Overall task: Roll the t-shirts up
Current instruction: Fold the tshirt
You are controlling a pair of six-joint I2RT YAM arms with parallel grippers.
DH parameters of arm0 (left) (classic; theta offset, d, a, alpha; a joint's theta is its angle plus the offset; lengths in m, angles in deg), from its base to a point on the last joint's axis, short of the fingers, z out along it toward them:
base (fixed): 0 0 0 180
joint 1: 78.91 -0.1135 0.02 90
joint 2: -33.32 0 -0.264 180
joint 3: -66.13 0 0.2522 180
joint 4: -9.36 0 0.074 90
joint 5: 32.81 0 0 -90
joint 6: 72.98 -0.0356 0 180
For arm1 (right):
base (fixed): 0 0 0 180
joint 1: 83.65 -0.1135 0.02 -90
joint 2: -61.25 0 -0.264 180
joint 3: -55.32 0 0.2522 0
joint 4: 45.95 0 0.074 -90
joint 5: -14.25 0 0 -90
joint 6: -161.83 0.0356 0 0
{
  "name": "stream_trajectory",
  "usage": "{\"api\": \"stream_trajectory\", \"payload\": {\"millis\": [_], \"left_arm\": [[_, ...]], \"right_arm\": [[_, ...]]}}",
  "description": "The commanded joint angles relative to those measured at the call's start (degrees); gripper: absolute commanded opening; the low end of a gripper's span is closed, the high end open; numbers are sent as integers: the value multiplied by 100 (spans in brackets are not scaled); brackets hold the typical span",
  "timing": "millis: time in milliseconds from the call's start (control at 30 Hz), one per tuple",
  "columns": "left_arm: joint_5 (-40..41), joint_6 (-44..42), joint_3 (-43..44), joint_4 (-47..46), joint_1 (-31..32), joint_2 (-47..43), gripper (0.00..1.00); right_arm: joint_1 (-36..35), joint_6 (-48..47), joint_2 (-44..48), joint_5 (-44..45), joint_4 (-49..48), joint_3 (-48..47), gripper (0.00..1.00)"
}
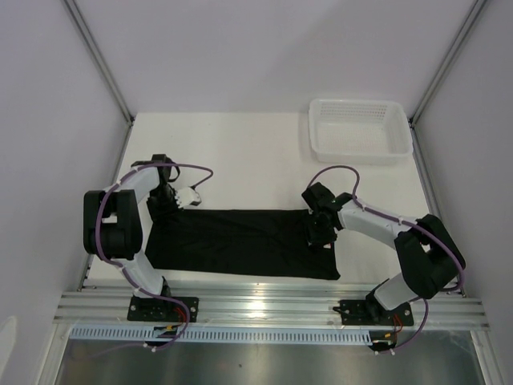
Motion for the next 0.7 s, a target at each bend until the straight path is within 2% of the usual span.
{"api": "stream_trajectory", "payload": {"millis": [0, 233, 400, 500, 533, 633, 667], "left_arm": [[-36, -146, 265, 301, 29, -239, 40], [245, -392, 432, 1101, 29, -669, 45], [483, -164, 608, 1839, 20, -669, 45], [377, -50, 634, 1928, 11, -713, 45], [377, 20, 643, 1902, 11, -739, 45], [377, 222, 687, 1657, -6, -792, 45], [377, 310, 687, 1508, -6, -801, 45]], "right_arm": [[-44, 40, 44, -89, 27, -1, 47], [-44, -170, 975, -352, 318, -238, 55], [-36, -425, 925, -704, -646, -492, 52], [-9, -461, 346, -661, -1140, -791, 30], [17, -452, 196, -643, -1255, -888, 17], [96, -443, -367, -573, -1572, -994, 1], [114, -443, -472, -555, -1703, -1011, 0]]}}
